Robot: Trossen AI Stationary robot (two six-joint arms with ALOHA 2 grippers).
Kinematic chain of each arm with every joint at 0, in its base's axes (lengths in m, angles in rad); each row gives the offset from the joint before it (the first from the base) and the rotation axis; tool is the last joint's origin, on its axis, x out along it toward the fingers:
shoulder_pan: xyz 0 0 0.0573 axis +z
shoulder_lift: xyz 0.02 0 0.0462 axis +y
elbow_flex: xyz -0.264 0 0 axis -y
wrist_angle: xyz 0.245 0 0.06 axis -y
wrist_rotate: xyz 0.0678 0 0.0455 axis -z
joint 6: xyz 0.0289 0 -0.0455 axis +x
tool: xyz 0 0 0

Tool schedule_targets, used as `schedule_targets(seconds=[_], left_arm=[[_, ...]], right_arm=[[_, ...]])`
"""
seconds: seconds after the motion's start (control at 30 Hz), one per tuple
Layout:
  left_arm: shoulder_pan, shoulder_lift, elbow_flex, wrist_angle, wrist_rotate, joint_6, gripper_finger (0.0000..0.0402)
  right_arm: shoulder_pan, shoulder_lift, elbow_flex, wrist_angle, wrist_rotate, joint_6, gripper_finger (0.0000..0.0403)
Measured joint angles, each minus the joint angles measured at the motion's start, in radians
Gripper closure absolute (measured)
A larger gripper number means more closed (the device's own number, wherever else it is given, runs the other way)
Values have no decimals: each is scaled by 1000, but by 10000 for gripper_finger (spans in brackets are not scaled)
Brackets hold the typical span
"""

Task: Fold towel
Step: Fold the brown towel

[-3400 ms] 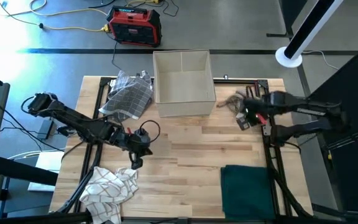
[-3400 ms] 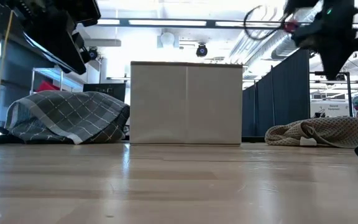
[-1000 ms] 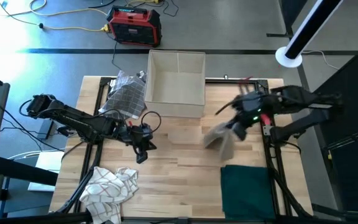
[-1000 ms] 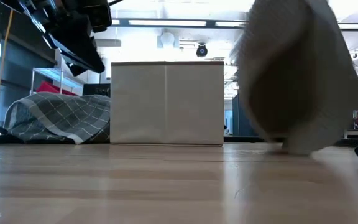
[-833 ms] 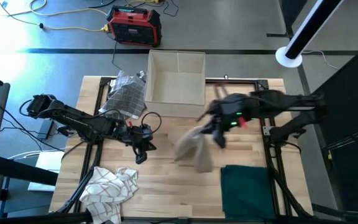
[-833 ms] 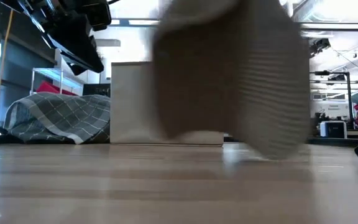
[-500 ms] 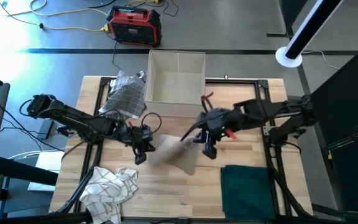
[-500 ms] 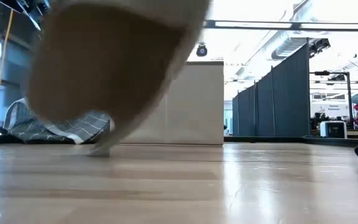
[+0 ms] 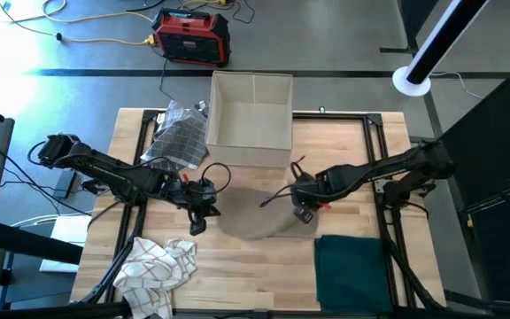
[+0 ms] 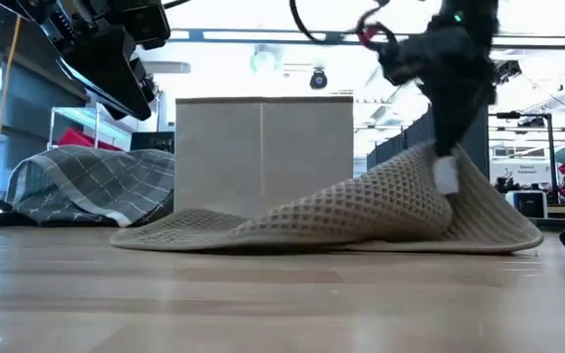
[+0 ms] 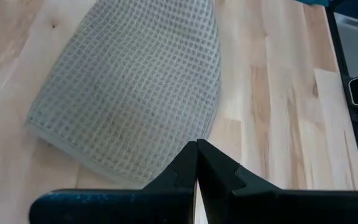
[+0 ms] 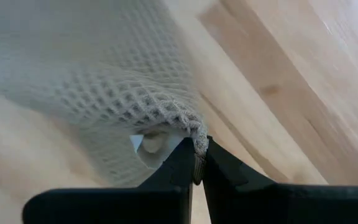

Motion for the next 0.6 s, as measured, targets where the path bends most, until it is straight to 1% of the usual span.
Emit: schedule_targets(seconds=[0.07,0.13,0.23,0.33,0.43,0.53,0.6], left_arm=[[0,0,0,-2,0,0,401],[0,0,0,-5,0,0,401],[0,0,0,-9,0,0,401],[0,0,0,-9,0,0,401],[0,0,0,-10,0,-8,401],[0,0,0,-12,3,-12,401],[0,0,0,-14,5,-18,401]], right_arm=[[-7,-5,-20,-32,0,16,391],[-19,-6,-22,-83,3,18,373],[-49,-8,-22,-150,32,16,326],[-94,-20,-22,-176,73,16,278],[-131,-50,-22,-184,89,-22,241],[-136,-102,-11,-204,87,-45,225],[-124,-149,-1,-195,53,-106,222]])
